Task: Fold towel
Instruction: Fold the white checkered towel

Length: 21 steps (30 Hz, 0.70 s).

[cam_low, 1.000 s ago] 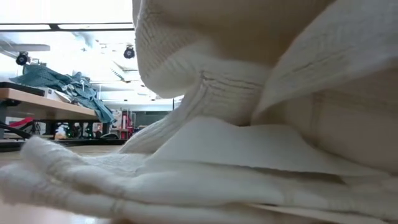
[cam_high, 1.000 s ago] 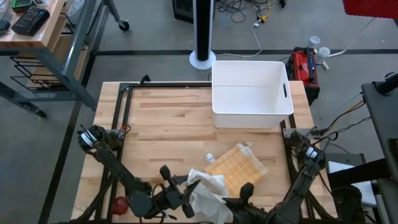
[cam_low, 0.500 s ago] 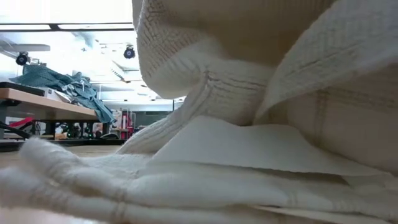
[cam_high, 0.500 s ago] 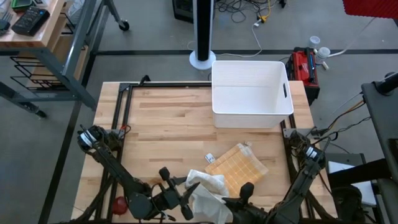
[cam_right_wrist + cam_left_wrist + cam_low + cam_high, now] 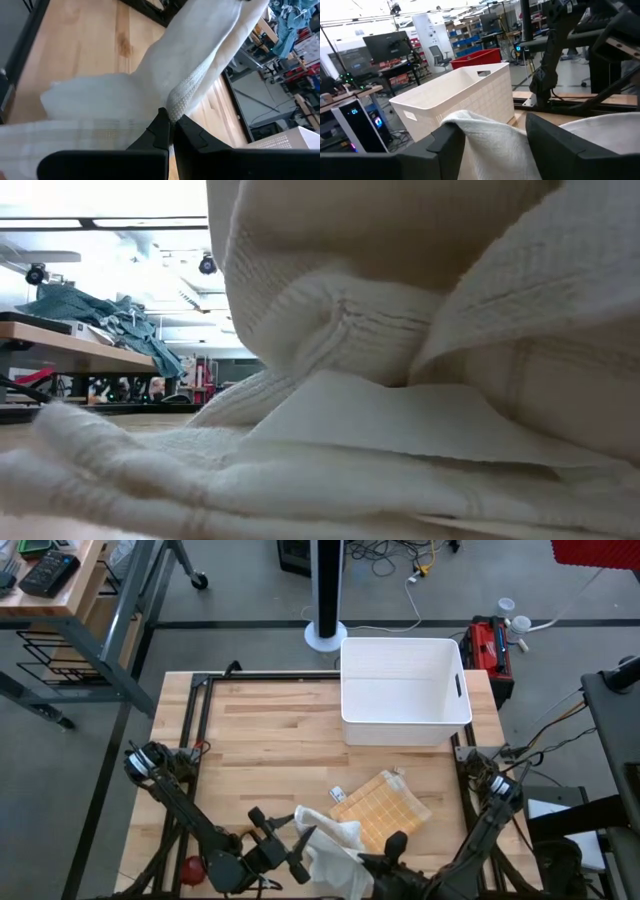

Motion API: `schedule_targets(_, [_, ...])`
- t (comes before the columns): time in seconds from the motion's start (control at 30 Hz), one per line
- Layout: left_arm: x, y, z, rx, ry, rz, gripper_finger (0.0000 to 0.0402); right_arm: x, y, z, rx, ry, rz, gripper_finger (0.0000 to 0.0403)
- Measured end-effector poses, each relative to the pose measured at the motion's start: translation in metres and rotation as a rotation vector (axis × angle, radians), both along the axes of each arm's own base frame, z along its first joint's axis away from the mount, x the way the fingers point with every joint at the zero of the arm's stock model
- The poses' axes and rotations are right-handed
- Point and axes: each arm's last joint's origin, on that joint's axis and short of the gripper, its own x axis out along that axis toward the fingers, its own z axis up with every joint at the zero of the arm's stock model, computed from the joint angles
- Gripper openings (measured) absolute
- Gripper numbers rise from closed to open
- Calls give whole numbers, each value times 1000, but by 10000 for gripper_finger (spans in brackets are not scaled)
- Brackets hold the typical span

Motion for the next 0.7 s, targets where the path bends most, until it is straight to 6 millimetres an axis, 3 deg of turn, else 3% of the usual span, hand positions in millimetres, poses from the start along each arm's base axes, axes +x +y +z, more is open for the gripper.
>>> schedule_targets(0.4, [9, 11, 1, 8, 7, 33, 170, 3, -8, -11, -82, 68, 8, 0])
schedule_targets(0.7, [-1, 8, 12, 102, 86, 17, 163, -23, -26, 8, -105, 118, -66, 0])
